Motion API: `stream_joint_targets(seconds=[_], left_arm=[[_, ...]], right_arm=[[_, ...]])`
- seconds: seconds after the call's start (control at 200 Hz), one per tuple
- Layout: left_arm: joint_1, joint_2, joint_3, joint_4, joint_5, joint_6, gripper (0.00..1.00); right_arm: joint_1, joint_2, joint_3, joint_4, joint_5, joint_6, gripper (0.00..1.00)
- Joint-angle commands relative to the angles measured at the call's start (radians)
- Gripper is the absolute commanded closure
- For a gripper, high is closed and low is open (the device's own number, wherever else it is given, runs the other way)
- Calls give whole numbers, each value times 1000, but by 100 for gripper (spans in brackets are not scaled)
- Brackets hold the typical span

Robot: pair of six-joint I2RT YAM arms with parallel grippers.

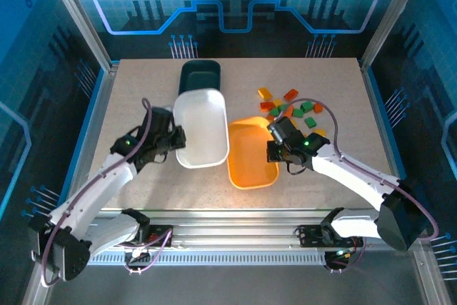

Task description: Sort the legos into containers by color

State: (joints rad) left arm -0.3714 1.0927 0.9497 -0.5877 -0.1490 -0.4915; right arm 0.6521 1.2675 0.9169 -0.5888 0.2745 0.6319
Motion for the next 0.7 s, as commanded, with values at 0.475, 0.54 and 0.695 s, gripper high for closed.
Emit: stream_joint_targets(seconds=[0.475, 0.54, 0.695], left_arm=[[478, 860, 1046, -219, -75, 279, 100], [508, 917, 1097, -248, -81, 300, 100], [530, 1049, 1186, -291, -107, 357, 100]], right_arm=[[-303, 650, 771, 21, -161, -128, 100], [-318, 728, 856, -5, -176, -137, 100], [-337, 885, 1025, -50, -214, -144, 100]])
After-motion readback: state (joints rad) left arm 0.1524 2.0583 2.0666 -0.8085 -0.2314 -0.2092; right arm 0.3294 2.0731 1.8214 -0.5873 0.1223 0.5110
